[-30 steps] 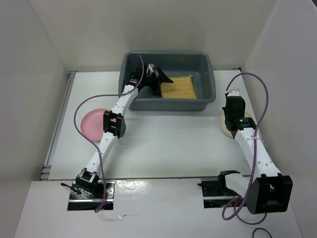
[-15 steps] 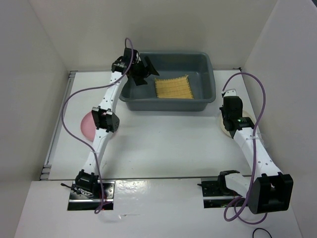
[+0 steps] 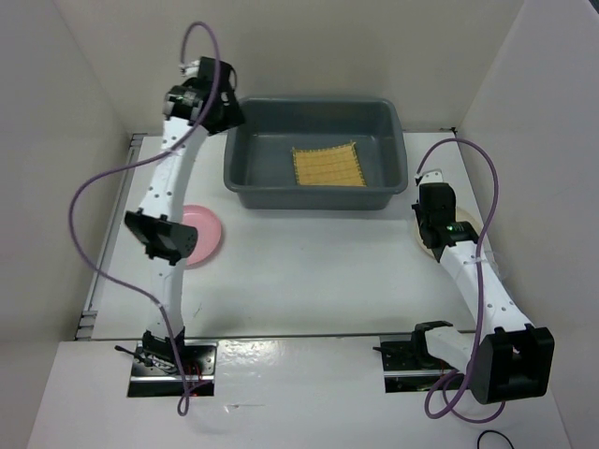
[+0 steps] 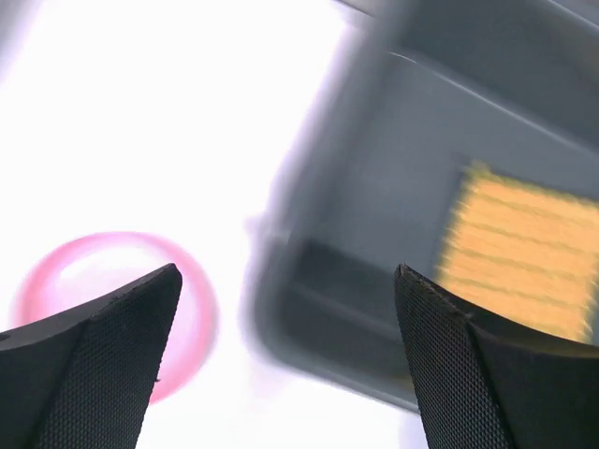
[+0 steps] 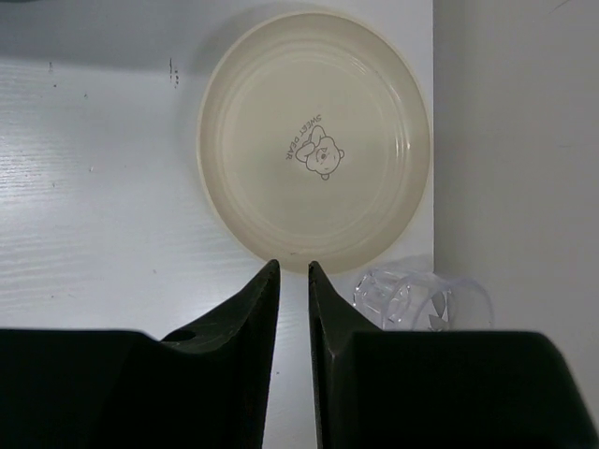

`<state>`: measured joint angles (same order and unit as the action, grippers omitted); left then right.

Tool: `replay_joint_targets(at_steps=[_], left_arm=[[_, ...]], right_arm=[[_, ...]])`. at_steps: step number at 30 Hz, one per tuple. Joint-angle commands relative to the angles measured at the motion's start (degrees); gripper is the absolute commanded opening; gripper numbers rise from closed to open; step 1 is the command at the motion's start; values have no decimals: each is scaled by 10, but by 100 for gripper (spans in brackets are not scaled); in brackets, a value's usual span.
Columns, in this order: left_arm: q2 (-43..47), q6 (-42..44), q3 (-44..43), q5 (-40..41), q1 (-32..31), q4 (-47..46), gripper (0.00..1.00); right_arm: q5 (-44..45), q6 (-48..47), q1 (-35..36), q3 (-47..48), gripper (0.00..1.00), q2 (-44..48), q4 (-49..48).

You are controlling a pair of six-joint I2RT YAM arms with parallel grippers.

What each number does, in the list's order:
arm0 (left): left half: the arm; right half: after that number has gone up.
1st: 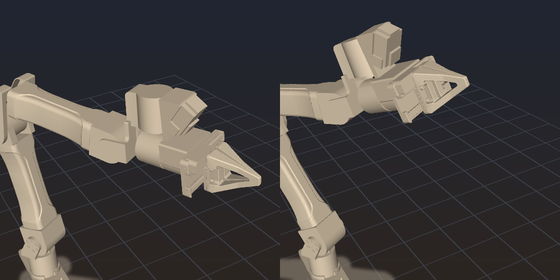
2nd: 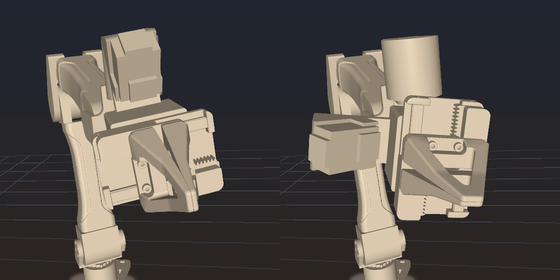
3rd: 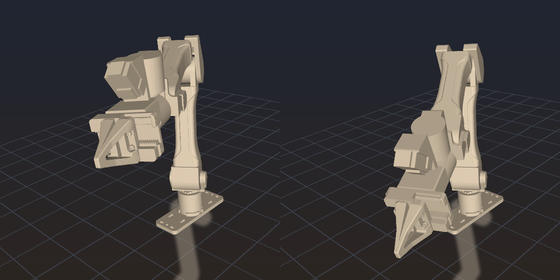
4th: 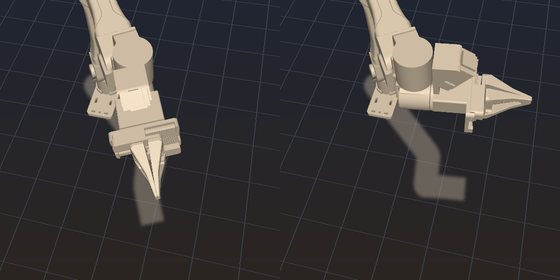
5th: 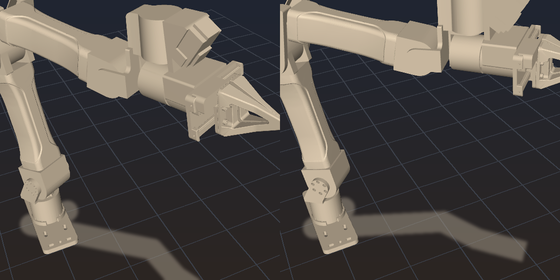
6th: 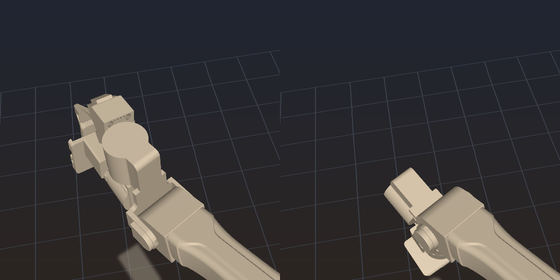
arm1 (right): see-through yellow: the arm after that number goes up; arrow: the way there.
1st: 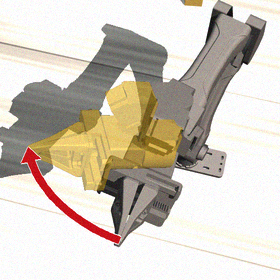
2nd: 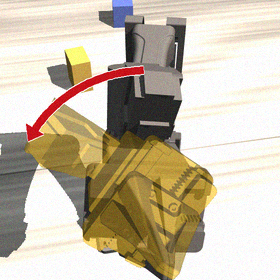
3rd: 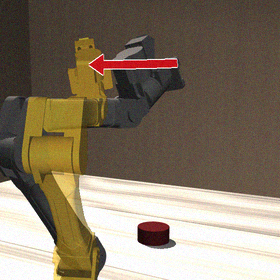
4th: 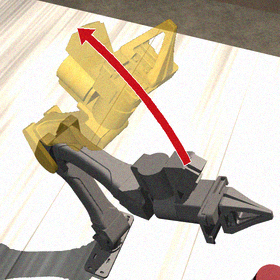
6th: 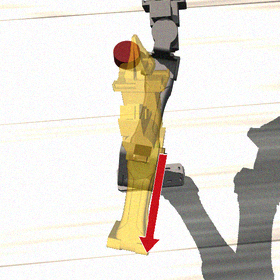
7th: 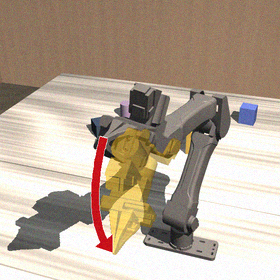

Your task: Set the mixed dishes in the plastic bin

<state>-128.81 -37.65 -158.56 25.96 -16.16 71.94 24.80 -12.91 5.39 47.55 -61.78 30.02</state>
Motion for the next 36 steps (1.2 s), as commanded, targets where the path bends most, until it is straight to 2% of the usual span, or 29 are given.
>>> replay_joint_targets(at_steps=[1,3,4,5,6,7,8,9,12,17,21,29,32,33,34,36], left_arm=[[94,-61,128,91,56,22,100],[151,-61,221,38,100,-30,100],[181,-61,349,20,113,-63,100],[216,-67,426,-24,143,-101,100],[297,-73,506,-54,163,-191,100],[339,-94,584,-88,188,-233,100],[377,-108,725,-157,241,-305,100],[439,-117,782,-186,267,-331,100],[467,-123,891,-239,319,-349,100],[457,-129,970,-257,339,-349,100],[454,-138,1061,-324,380,-417,100],[391,-133,1096,-334,386,-445,100],[366,-122,1096,-350,386,-464,91],[360,-117,1096,-359,386,-472,77],[355,-111,1096,-359,386,-472,69],[349,-105,1090,-359,386,-479,46]], right_arm=[[4,4,6,-4,24,-1,-26],[4,4,6,-4,24,-1,-26],[4,4,6,-4,24,-1,-26],[4,4,6,-4,25,-1,-26],[4,4,6,-4,25,-1,-26],[4,4,6,-4,25,-1,-26],[4,4,6,-4,25,-1,-26],[4,4,6,-4,25,-1,-26],[4,4,6,-4,26,-1,-26],[-1,-1,12,-4,26,-1,-26],[-1,-1,12,-4,26,-1,-26],[-1,-1,12,-4,26,-1,-26],[-1,-1,12,-4,28,-1,-26],[-1,-1,12,-4,28,-1,-26],[-1,-1,12,-4,28,-1,-26],[-1,-1,12,-4,28,-1,-26]])
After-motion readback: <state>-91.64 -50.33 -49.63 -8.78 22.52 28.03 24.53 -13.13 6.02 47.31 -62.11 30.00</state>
